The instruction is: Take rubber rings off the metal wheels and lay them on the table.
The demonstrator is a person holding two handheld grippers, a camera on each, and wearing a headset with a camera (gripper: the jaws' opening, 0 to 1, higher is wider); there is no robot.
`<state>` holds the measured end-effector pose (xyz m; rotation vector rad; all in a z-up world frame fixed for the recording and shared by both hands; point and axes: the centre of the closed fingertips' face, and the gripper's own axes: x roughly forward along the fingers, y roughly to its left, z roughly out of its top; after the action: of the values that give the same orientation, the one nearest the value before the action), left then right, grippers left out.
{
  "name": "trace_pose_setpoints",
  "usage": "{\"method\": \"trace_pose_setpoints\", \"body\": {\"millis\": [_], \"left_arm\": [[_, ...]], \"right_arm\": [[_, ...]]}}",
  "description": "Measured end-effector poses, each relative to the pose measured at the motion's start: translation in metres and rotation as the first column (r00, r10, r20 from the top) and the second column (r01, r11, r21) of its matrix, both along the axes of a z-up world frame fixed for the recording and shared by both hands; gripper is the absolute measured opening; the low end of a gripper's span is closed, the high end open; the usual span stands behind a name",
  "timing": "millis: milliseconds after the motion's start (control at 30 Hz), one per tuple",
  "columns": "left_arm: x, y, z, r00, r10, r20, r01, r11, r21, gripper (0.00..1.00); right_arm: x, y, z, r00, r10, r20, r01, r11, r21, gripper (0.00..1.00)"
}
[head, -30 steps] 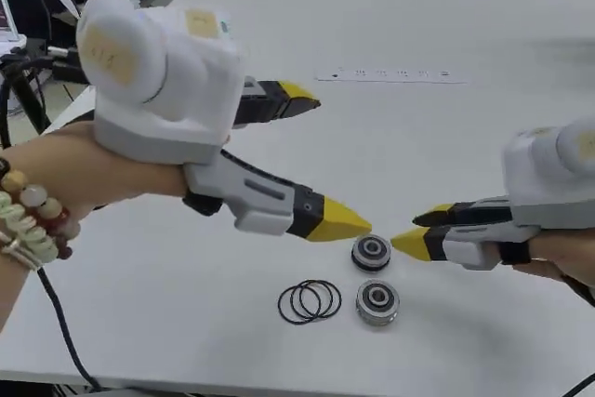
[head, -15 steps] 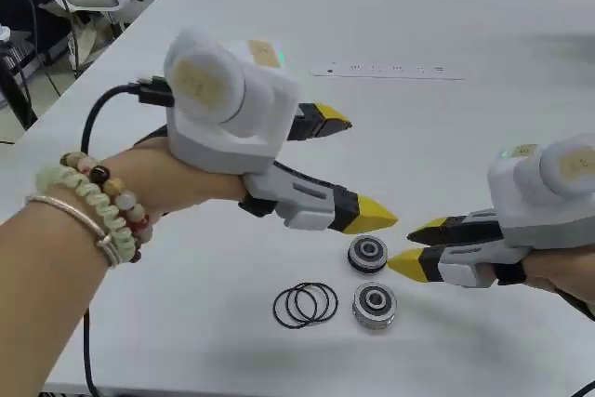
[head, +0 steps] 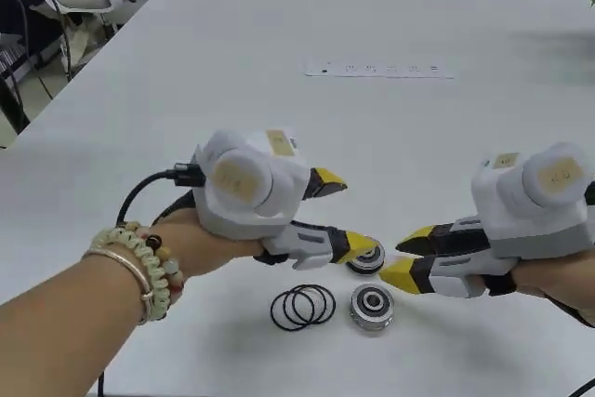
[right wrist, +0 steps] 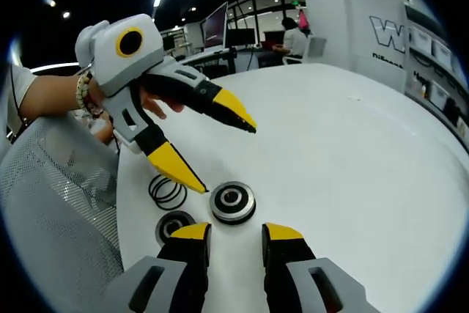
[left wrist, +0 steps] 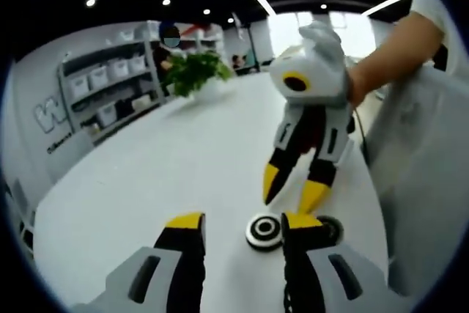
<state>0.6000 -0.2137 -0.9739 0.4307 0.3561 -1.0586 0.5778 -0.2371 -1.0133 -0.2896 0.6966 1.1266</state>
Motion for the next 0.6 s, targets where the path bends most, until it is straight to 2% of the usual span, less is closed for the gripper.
{"method": "trace_pose_setpoints", "body": {"millis": [100, 233, 300, 367, 600], "left_arm": [[-0.001, -0.002, -0.007, 0.999, 0.016, -0.033, -0.016, 1.000, -0.015, 0.35], [-0.001, -0.003, -0.012, 0.998, 0.044, -0.046, -0.044, 0.999, -0.013, 0.26], [-0.001, -0.005, -0.014, 0.996, 0.058, -0.071, -0.060, 0.998, -0.029, 0.24], [-0.004, -0.006, -0.019, 0.995, 0.051, -0.085, -0.053, 0.998, -0.020, 0.23], [-0.011, -0.012, -0.025, 0.995, 0.028, -0.096, -0.029, 1.000, -0.004, 0.17]], "right_arm": [[-0.001, 0.001, 0.000, 1.000, 0.007, 0.007, -0.007, 1.000, -0.003, 0.25], [-0.003, 0.003, -0.001, 1.000, 0.017, 0.008, -0.017, 1.000, -0.005, 0.25], [-0.004, 0.004, -0.002, 1.000, 0.021, 0.010, -0.021, 1.000, -0.009, 0.25], [-0.003, 0.003, -0.002, 1.000, 0.020, 0.010, -0.019, 1.000, -0.010, 0.25], [-0.003, 0.004, -0.001, 1.000, 0.016, 0.011, -0.016, 1.000, -0.005, 0.24]]}}
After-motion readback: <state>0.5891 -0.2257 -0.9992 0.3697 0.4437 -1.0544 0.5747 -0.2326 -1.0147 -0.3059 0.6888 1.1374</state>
